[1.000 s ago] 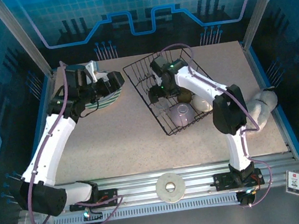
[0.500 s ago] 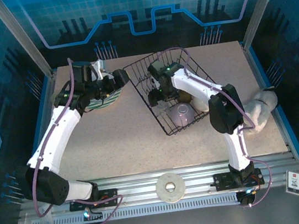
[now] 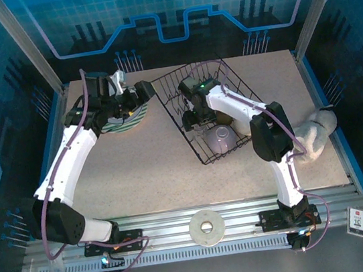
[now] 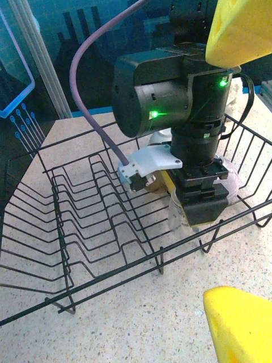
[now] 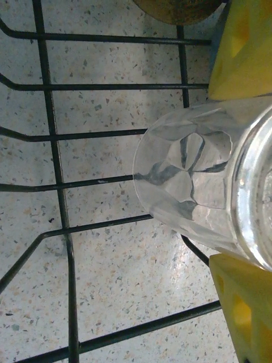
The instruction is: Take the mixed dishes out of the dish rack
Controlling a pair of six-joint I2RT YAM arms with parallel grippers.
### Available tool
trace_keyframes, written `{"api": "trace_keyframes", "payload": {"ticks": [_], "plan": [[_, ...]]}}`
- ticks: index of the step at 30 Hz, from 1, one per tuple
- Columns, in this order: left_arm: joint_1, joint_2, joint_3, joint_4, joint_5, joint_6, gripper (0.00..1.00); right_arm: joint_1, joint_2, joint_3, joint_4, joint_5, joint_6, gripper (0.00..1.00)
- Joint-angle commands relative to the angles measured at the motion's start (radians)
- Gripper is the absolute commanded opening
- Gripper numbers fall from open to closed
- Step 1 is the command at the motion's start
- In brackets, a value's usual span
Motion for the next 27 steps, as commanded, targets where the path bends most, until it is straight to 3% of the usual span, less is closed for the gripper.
{"api": "trace_keyframes", "payload": {"ticks": [1, 6, 9, 14, 17, 21, 24, 27], "plan": [[0.024, 0.012, 0.021, 0.034, 0.046, -0.035, 0.99, 0.013, 0.012, -0.014, -0.031, 0.047, -0.012, 0.67], [0.029, 0.022, 0.027, 0.040, 0.062, -0.042, 0.99, 0.008, -0.041, -0.015, -0.019, 0.045, -0.015, 0.59], [0.030, 0.038, 0.014, 0.104, 0.142, -0.077, 0.99, -0.013, -0.088, -0.002, -0.012, 0.025, -0.019, 0.51], [0.030, 0.071, -0.011, 0.207, 0.228, -0.145, 0.99, -0.109, -0.174, 0.013, 0.008, -0.097, 0.020, 0.39], [0.029, 0.085, -0.033, 0.269, 0.264, -0.179, 0.99, -0.179, -0.237, 0.002, 0.043, -0.216, 0.053, 0.38], [0.026, 0.119, -0.072, 0.390, 0.352, -0.240, 0.99, -0.283, -0.299, -0.051, 0.136, -0.479, 0.135, 0.37], [0.009, 0.162, -0.100, 0.519, 0.435, -0.300, 0.99, -0.350, -0.334, -0.129, 0.244, -0.684, 0.246, 0.35], [-0.018, 0.195, -0.117, 0.631, 0.485, -0.334, 0.99, -0.383, -0.372, -0.212, 0.359, -0.808, 0.348, 0.35]]}}
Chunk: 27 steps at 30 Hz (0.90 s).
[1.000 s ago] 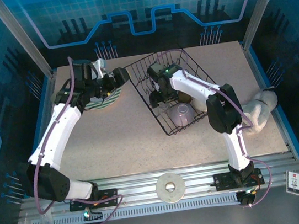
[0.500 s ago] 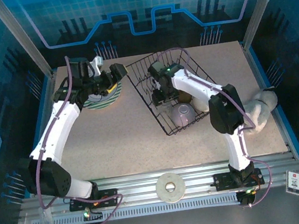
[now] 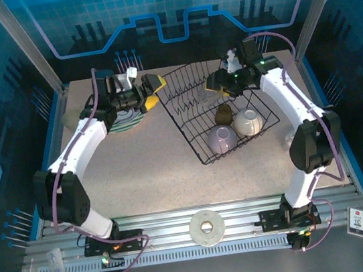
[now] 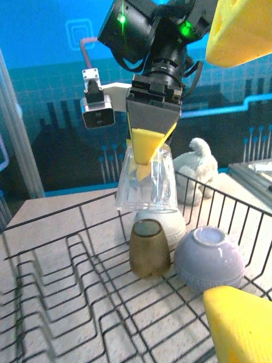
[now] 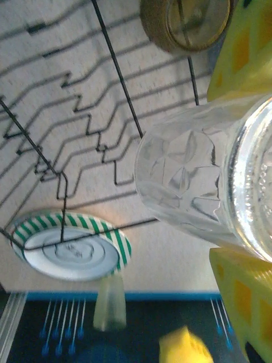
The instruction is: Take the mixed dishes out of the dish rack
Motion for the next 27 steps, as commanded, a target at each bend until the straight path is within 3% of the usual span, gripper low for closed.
{"api": "trace_keyframes", "payload": {"ticks": [1, 10, 17, 22, 27], "plan": [[-0.036, 0.038, -0.020, 0.196, 0.126, -0.077, 0.99, -0.021, -0.035, -0.089, 0.158, -0.271, 0.164, 0.35], [-0.126, 0.148, 0.026, 0.360, 0.177, -0.126, 0.94, -0.053, -0.102, -0.282, 0.560, -0.506, 0.479, 0.35], [-0.159, 0.205, 0.065, 0.434, 0.194, -0.171, 0.92, -0.067, -0.123, -0.370, 0.781, -0.568, 0.643, 0.34], [-0.177, 0.223, 0.057, 0.608, 0.201, -0.291, 0.91, -0.067, -0.125, -0.382, 0.781, -0.571, 0.639, 0.34], [-0.182, 0.234, 0.039, 0.810, 0.192, -0.448, 0.81, -0.070, -0.119, -0.386, 0.797, -0.580, 0.644, 0.34]]}}
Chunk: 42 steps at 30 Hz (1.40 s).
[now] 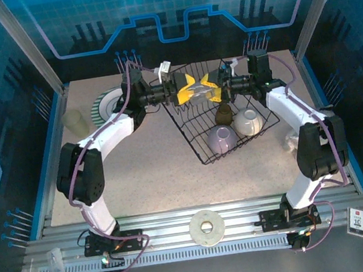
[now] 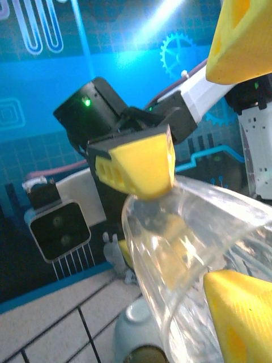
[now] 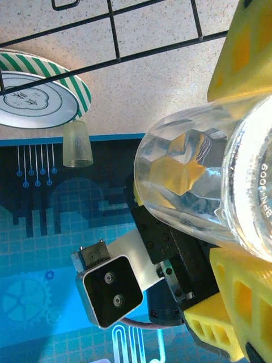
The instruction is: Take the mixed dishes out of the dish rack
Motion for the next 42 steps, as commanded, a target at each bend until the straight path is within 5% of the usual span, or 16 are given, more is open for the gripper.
{"api": "trace_keyframes", "payload": {"ticks": [1, 10, 15, 20, 25, 31, 38, 42], "plan": [[-0.006, 0.009, 0.008, 0.200, 0.019, -0.139, 0.78, -0.011, -0.026, -0.010, 0.049, -0.041, 0.021, 0.34], [-0.007, 0.001, 0.005, 0.275, 0.008, -0.238, 0.33, -0.012, -0.016, -0.016, 0.109, -0.064, 0.059, 0.34], [-0.013, 0.005, 0.015, 0.202, -0.005, -0.229, 0.00, -0.008, -0.012, 0.002, 0.124, -0.077, 0.068, 0.34], [-0.014, -0.002, 0.004, 0.176, -0.035, -0.227, 0.00, -0.008, -0.015, 0.022, 0.147, -0.087, 0.076, 0.36], [-0.014, -0.026, 0.002, 0.136, -0.059, -0.194, 0.00, -0.009, -0.026, 0.021, 0.195, -0.091, 0.096, 0.55], [-0.014, -0.040, -0.008, 0.104, -0.073, -0.173, 0.00, -0.009, -0.047, 0.007, 0.322, -0.073, 0.170, 1.00], [-0.014, -0.063, 0.012, 0.030, -0.082, -0.127, 0.00, -0.028, -0.098, 0.024, 0.112, 0.005, 0.027, 1.00], [-0.014, -0.115, 0.087, -0.262, -0.112, 0.072, 0.00, -0.040, -0.148, 0.073, -0.178, 0.121, -0.169, 1.00]]}}
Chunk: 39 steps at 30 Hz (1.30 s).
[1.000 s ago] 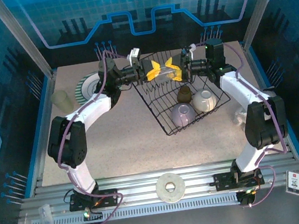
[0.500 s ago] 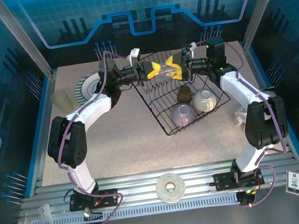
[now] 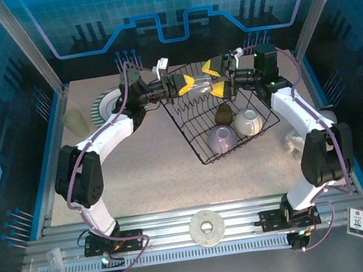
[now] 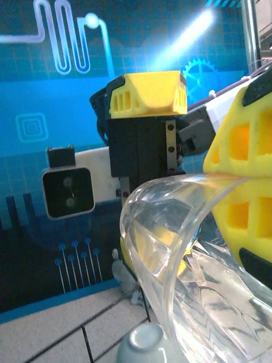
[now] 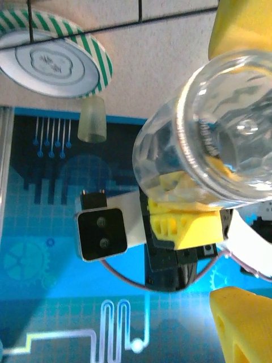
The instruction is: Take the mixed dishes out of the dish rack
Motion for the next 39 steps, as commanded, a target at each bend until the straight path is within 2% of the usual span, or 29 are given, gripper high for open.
{"api": "trace_keyframes", "payload": {"ticks": [1, 4, 7, 9, 13, 18, 24, 31, 39], "plan": [[-0.004, -0.092, 0.109, -0.363, -0.070, 0.261, 0.00, -0.022, -0.071, 0.089, -0.310, 0.124, -0.218, 1.00], [-0.009, -0.131, 0.278, -0.918, -0.342, 0.539, 0.00, -0.019, -0.091, 0.168, -0.515, 0.246, -0.348, 1.00], [-0.009, -0.107, 0.465, -1.338, -0.659, 0.682, 0.00, -0.004, -0.093, 0.238, -0.657, 0.340, -0.436, 1.00], [-0.006, -0.089, 0.543, -1.504, -0.805, 0.736, 0.00, 0.010, -0.092, 0.268, -0.714, 0.392, -0.479, 1.00], [0.019, -0.077, 0.570, -1.702, -1.029, 0.789, 0.00, 0.037, -0.101, 0.299, -0.773, 0.477, -0.531, 1.00], [0.114, -0.108, 0.479, -1.810, -1.100, 0.805, 0.00, 0.097, -0.090, 0.374, -0.860, 0.583, -0.620, 1.00], [0.312, -0.178, 0.314, -1.796, -1.116, 0.821, 0.00, 0.159, -0.041, 0.431, -0.922, 0.627, -0.675, 1.00], [0.490, -0.130, 0.256, -1.756, -1.087, 0.806, 0.00, 0.237, -0.008, 0.499, -0.983, 0.713, -0.742, 1.00], [0.663, -0.037, 0.238, -1.672, -0.988, 0.737, 0.00, 0.258, -0.004, 0.501, -0.994, 0.727, -0.745, 1.00]]}}
